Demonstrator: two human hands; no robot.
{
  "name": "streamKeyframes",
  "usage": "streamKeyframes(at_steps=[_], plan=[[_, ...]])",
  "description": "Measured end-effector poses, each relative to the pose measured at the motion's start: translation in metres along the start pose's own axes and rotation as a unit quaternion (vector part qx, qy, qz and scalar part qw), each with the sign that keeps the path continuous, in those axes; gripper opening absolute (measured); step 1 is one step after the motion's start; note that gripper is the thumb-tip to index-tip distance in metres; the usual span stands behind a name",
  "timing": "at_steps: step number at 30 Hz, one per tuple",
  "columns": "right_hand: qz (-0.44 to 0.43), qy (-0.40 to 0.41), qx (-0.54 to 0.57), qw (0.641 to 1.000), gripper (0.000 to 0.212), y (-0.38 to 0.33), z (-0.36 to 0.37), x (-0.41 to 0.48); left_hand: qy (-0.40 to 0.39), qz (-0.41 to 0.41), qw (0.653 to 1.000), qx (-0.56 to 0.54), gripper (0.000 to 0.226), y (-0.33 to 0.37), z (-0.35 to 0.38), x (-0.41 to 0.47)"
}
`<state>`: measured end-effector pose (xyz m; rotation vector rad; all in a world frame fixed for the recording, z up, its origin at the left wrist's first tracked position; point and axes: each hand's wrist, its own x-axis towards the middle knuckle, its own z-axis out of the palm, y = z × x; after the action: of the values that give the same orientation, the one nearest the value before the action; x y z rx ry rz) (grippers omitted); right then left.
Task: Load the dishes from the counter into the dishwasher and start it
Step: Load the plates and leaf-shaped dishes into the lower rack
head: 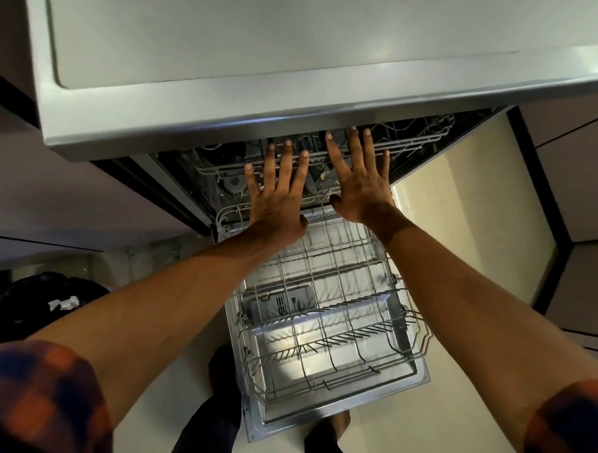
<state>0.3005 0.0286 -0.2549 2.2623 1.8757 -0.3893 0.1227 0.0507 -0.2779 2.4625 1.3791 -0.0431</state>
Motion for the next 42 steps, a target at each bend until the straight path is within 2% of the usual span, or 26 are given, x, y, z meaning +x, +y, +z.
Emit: streamKeyframes(at_steps=[3,7,10,12,14,17,22,27,30,34,42], plan=[[0.002,-0.016,0.031,0.999,0.115,-0.004,-0.012,-0.007,-0.027,0.023,0.999,-0.024,0.116,-0.004,-0.018,-0.005],[0.020,-0.036,0.119,0.992,0.099,-0.014,-0.024,-0.021,-0.046,0.040,0.996,-0.067,0.086,-0.022,-0.048,-0.023],[0.035,-0.043,0.214,0.975,0.077,-0.026,-0.037,-0.041,-0.064,-0.004,0.992,-0.106,0.063,-0.037,-0.069,-0.053],[0.044,-0.083,0.247,0.965,0.050,-0.033,-0.043,-0.061,-0.083,-0.057,0.986,-0.129,0.047,-0.044,-0.085,-0.080],[0.034,-0.134,0.243,0.960,0.034,-0.038,-0.049,-0.084,-0.084,-0.100,0.983,-0.128,0.036,-0.049,-0.103,-0.111],[-0.012,-0.164,0.239,0.957,0.038,-0.051,-0.064,-0.120,-0.056,-0.139,0.982,-0.112,0.026,-0.053,-0.133,-0.164],[-0.093,-0.141,0.256,0.952,0.035,-0.097,-0.099,-0.168,0.031,-0.201,0.971,-0.123,0.024,-0.060,-0.184,-0.256],[-0.175,-0.134,0.236,0.946,0.036,-0.179,-0.137,-0.196,0.096,-0.250,0.957,-0.110,0.021,-0.111,-0.225,-0.355],[-0.218,-0.119,0.215,0.945,0.036,-0.245,-0.160,-0.204,0.134,-0.315,0.932,-0.122,0.019,-0.165,-0.249,-0.410],[-0.259,-0.094,0.188,0.943,0.036,-0.361,-0.184,-0.208,0.203,-0.365,0.899,-0.136,0.017,-0.259,-0.280,-0.483],[-0.319,-0.089,0.224,0.917,0.026,-0.589,-0.195,-0.213,0.286,-0.430,0.850,-0.105,0.023,-0.415,-0.308,-0.608]])
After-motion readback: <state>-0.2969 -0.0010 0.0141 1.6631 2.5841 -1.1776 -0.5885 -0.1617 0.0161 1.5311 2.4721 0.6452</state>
